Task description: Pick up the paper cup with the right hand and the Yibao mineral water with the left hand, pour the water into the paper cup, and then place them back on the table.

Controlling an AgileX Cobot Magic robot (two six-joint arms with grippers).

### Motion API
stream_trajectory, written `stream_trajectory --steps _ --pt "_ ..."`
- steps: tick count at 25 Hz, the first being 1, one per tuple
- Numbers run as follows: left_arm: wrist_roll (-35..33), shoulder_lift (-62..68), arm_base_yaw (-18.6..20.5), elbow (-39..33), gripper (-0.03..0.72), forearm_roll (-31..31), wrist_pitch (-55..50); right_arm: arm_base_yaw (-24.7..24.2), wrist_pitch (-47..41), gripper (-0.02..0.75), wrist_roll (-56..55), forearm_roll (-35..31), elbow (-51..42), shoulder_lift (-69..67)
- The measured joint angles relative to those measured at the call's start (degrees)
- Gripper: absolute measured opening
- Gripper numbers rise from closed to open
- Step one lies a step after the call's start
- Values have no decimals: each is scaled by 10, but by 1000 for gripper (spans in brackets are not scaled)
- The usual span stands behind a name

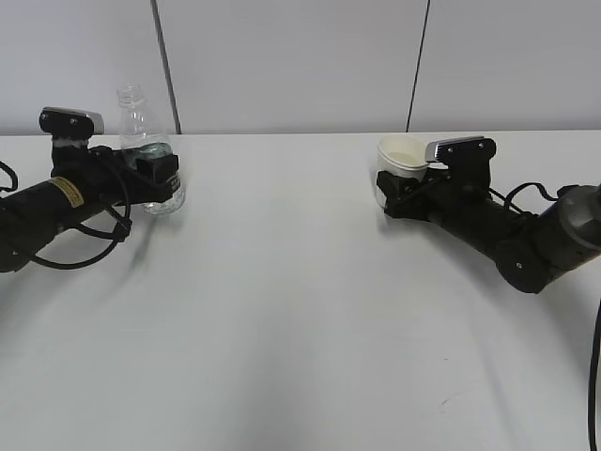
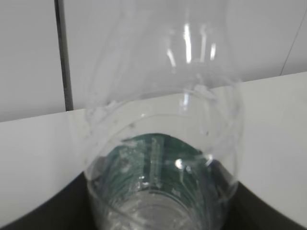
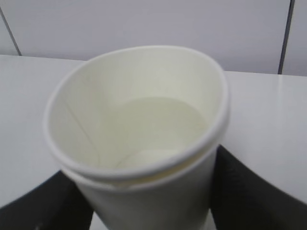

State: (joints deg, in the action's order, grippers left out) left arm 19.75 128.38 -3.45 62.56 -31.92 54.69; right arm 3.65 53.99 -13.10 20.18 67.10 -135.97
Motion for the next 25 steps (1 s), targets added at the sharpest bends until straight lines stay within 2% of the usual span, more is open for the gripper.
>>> stream_trajectory --steps 9,25 --pt "0 0 0 0 382 0 0 0 -1 603 0 0 -1 0" --pt "0 0 0 0 382 0 0 0 -12 605 1 0 -28 16"
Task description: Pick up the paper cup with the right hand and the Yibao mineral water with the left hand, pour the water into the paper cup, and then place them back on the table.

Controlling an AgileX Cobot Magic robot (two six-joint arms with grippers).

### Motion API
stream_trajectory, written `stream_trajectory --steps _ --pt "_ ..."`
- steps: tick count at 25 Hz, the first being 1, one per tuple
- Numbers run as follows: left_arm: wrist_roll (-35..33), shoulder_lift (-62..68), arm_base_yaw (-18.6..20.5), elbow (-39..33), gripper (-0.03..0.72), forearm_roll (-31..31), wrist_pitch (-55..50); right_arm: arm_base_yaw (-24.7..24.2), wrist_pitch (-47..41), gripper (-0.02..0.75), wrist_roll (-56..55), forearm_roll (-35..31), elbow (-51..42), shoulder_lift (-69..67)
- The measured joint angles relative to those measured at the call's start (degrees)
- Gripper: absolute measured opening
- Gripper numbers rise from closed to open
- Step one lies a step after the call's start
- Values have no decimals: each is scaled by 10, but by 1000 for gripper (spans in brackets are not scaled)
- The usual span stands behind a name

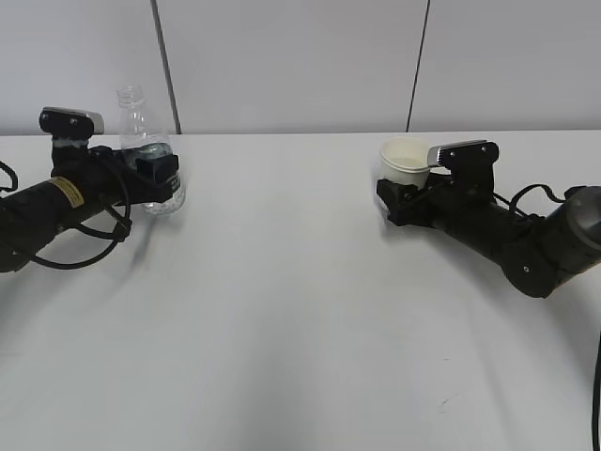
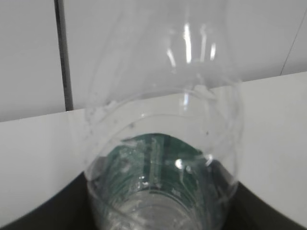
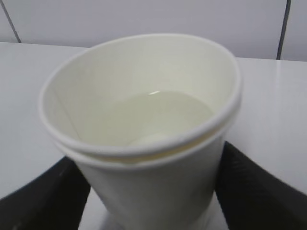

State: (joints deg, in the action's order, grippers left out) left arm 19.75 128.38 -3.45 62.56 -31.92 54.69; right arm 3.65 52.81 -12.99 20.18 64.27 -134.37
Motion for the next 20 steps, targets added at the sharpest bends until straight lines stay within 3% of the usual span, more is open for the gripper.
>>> stream_trajectory --steps 8,20 --pt "0 0 0 0 382 0 0 0 0 578 0 0 0 0" --pt "0 0 0 0 382 0 0 0 6 617 0 0 -28 16"
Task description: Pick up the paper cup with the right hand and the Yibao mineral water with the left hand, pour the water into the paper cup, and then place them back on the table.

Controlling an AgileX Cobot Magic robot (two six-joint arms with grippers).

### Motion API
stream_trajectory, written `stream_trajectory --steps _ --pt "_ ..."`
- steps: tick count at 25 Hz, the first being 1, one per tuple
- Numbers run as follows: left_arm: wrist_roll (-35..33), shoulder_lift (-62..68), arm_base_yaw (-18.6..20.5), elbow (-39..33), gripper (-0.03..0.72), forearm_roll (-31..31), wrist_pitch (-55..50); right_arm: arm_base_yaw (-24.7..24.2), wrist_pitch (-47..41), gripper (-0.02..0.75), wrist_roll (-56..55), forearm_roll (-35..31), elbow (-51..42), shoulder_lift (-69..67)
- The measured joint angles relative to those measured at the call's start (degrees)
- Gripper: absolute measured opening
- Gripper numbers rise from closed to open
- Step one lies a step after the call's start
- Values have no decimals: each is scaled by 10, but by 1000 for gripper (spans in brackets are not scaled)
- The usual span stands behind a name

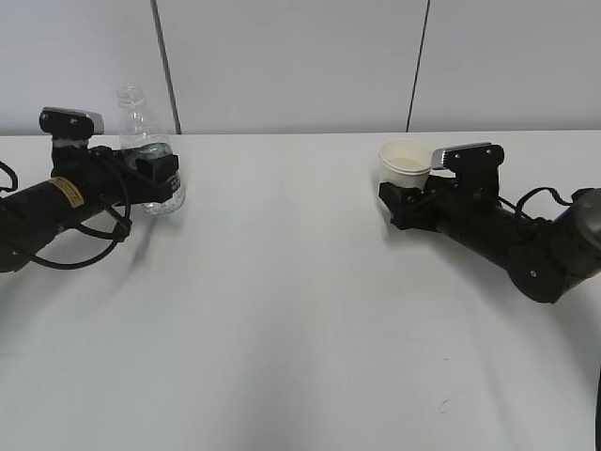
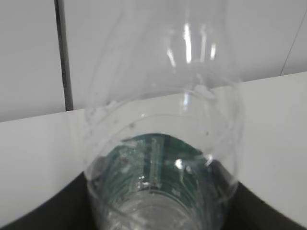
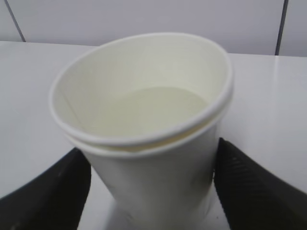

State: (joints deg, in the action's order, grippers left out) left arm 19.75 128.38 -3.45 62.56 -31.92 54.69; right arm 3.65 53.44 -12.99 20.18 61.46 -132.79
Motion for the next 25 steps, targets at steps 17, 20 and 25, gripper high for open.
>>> stream_trajectory --steps 17,20,25 --pt "0 0 0 0 382 0 0 0 6 616 4 -26 -72 55" --pt "0 0 0 0 382 0 0 0 7 615 4 -26 -88 66" --pt "0 0 0 0 382 0 0 0 7 604 6 -30 -122 91"
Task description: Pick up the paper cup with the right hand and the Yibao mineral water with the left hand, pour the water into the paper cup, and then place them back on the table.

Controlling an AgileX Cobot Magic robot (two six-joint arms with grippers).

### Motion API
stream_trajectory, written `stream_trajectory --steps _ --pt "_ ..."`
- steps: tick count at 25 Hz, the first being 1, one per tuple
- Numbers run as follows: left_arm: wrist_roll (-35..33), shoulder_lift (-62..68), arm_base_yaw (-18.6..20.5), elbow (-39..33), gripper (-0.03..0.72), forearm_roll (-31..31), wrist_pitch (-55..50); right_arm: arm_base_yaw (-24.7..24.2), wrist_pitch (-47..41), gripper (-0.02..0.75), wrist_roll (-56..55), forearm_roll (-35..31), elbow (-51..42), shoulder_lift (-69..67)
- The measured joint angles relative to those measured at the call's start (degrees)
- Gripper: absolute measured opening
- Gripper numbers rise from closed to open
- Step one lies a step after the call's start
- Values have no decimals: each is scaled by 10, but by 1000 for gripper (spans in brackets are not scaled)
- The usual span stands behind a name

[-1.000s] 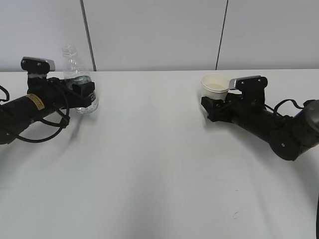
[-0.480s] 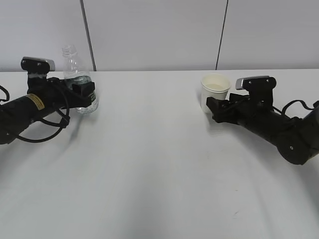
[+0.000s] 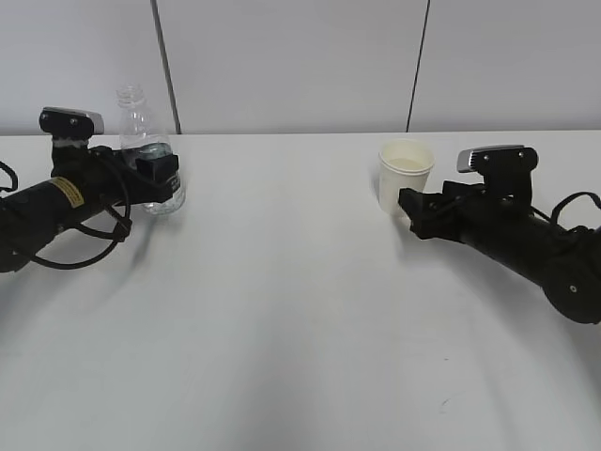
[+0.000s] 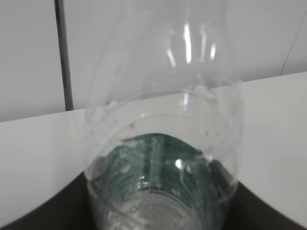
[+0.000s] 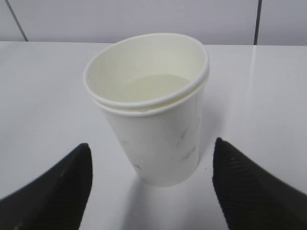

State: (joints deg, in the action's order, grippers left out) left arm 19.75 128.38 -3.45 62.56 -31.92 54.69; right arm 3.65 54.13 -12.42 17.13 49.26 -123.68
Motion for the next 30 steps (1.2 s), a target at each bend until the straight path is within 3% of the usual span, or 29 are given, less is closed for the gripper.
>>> stream_trajectory --steps 13,22,30 --pt "0 0 0 0 389 0 0 0 0 594 1 1 -125 151" --pt "0 0 0 0 568 -5 0 0 0 594 1 2 -133 182" --pt "0 -3 0 0 589 -5 -1 0 -2 593 1 4 -134 196"
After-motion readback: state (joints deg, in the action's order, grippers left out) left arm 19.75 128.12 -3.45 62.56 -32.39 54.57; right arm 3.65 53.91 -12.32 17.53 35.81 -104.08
